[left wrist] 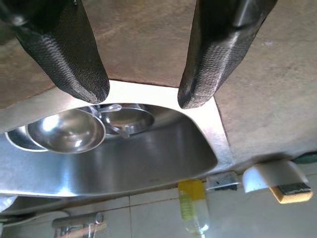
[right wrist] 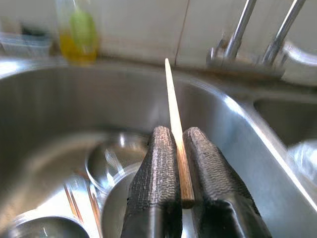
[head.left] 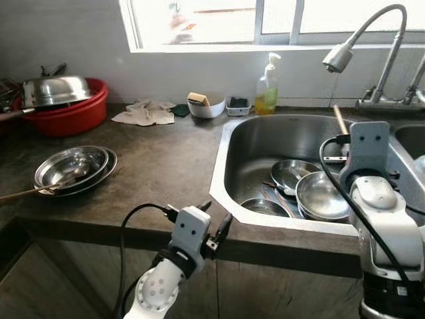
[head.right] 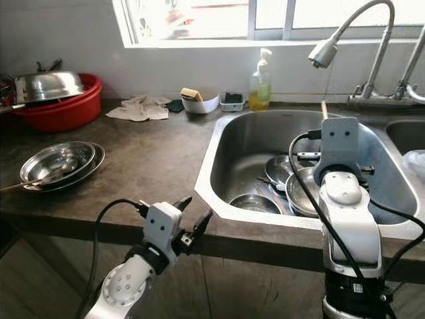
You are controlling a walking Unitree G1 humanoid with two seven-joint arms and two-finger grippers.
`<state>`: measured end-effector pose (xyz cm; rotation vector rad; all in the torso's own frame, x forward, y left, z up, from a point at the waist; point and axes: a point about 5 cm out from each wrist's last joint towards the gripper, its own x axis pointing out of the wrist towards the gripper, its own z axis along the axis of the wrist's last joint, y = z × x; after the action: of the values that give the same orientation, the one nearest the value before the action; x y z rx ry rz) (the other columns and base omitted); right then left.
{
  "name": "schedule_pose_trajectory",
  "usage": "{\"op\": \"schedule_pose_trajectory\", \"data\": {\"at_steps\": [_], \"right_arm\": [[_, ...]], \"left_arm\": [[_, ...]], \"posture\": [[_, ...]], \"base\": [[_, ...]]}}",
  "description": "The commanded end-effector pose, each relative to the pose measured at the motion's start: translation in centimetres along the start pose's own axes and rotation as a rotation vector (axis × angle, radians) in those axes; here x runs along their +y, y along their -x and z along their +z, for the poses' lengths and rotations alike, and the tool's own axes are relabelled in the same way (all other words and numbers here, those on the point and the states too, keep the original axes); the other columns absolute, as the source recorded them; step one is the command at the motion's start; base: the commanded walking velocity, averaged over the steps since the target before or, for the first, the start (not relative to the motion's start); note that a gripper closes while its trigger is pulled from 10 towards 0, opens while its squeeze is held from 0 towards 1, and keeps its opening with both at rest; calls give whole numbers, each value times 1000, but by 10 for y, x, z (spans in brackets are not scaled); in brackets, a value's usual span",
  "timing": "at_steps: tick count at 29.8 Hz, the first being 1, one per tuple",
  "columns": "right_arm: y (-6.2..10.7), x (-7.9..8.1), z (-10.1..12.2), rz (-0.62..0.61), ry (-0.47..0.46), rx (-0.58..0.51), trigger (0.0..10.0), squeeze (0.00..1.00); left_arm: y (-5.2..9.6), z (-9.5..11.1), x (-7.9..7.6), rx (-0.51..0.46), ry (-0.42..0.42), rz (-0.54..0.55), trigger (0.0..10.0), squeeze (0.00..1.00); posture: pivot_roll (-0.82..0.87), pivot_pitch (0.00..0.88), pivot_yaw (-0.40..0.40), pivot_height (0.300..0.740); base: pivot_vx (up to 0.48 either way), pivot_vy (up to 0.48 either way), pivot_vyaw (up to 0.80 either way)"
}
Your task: Kitchen organization
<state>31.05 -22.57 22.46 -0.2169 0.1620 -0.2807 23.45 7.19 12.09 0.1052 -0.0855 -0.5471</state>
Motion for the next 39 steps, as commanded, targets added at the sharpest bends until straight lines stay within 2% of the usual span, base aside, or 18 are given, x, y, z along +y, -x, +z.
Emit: {"op": "schedule_pose_trajectory", "data": {"at_steps": [1,6,7,11,16,17,18,25,26,27,28,33,34,35,36,39], "right_arm": [[-9,-3,-4,14,-9,80,10000,0],[-24,-15,-7,-2,12,165,10000,0],[-28,-18,-12,-17,13,215,10000,0],[-33,-22,-16,-21,-21,259,10000,0],[-39,-25,-32,-29,-37,356,10000,20],[-39,-25,-36,-29,-48,374,10000,561],[-39,-25,-39,-26,-49,386,10000,1000],[-39,-23,-43,-22,-65,394,10000,1000],[-40,-22,-36,-31,-70,345,10000,592],[-40,-21,-30,-37,-80,298,10000,0],[-40,-19,-22,-41,-94,240,10000,0],[-33,-8,-11,-19,-87,140,10000,0],[-27,0,-7,-5,-84,89,10000,0],[-27,0,-7,-5,-84,89,10000,0],[-21,7,-3,15,-89,34,10000,0],[-14,15,1,35,-99,-30,10000,0]], "left_arm": [[2,1,-1,6,0,-2,10000,0],[3,2,-3,5,6,-6,10000,0],[4,1,-3,8,6,-6,10000,0],[5,2,-4,8,7,-5,10000,0],[8,2,-4,11,8,-3,10000,0],[8,2,-4,12,9,-3,10000,0],[8,2,-4,13,9,-2,10000,0],[9,2,-4,19,8,-5,10000,0],[9,1,-4,21,7,-8,10000,0],[9,1,-5,22,6,-9,10000,0],[9,1,-4,23,6,-10,10000,0],[8,1,-4,21,4,-8,10000,0],[7,1,-4,20,4,-7,10000,0],[7,1,-4,20,4,-7,10000,0],[7,1,-4,20,3,-8,10000,0],[6,1,-3,19,3,-8,10000,0]], "posture": [[14,5,-12,740],[19,14,-18,740],[21,16,-20,740],[23,20,-24,740],[30,27,-25,740],[28,26,-22,740],[28,26,-23,740],[30,18,-21,740],[31,16,-17,740],[31,14,-20,740],[32,14,-20,740],[32,12,-18,740],[31,11,-15,740],[31,11,-15,740],[30,11,-12,740],[28,10,-10,740]], "base": [[0,0,0],[0,0,0],[0,0,0],[0,0,0],[0,0,0],[0,0,0],[0,0,0],[0,0,0],[0,0,0],[0,0,0],[0,0,0],[0,0,0],[0,0,0],[0,0,0],[0,0,0],[0,0,0]]}}
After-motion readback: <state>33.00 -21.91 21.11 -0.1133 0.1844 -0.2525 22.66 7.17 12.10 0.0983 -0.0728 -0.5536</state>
